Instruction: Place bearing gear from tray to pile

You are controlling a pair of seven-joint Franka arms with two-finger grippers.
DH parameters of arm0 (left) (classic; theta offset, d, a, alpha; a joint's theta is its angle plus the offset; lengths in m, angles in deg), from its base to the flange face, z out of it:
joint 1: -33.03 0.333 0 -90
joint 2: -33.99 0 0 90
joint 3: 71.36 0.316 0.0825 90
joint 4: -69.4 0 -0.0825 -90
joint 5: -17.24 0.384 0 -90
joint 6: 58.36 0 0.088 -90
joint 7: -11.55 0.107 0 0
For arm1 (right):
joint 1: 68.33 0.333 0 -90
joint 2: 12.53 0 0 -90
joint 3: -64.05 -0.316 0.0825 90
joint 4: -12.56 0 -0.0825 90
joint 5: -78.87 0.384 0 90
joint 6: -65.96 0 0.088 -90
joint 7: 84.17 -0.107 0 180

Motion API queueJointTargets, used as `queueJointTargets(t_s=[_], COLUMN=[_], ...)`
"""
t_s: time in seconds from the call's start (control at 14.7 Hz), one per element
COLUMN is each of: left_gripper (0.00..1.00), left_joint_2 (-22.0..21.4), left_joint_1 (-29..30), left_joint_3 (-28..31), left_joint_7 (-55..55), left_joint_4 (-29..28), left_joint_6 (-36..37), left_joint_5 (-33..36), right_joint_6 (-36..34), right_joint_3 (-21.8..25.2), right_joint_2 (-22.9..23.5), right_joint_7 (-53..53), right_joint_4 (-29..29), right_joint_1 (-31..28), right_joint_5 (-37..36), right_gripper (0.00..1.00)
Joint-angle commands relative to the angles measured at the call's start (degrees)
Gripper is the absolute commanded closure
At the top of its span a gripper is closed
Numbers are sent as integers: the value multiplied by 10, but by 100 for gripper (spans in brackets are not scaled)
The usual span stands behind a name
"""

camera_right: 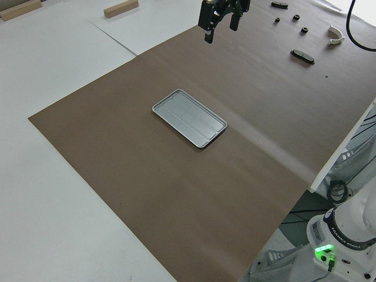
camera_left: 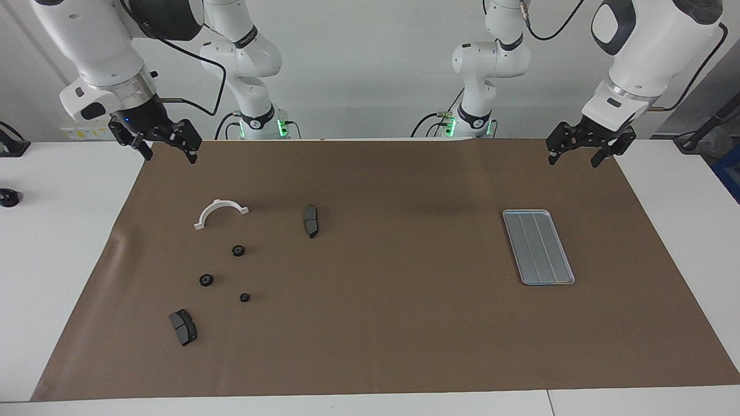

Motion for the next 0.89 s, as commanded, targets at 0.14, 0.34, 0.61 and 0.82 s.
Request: queueJointTargets(t_s=[0.14,0.34,0.61,0.82], left_gripper=[0,0,0,0], left_joint_2=[-10,-9,-10,-10], left_joint_1=[10,10,10,10], left_joint_3=[-5,-5,-5,-5], left_joint_7=[3,3,3,3], left_joint_4=[-12,-12,-12,-12], left_joint_6=[0,0,0,0], left_joint_5=[-9,-9,-9,-9], right_joint_6=[-4,-6,-10,-10], right_joint_3=[0,0,0,0], right_joint_2=[-7,-9,-12,-12], right_joint_7=[-5,-9,-8,-5], right_joint_4=[10,13,14,14], right_joint_1=[-1,-1,-3,0], right_joint_5=[1,3,13,13], right_gripper=[0,0,0,0])
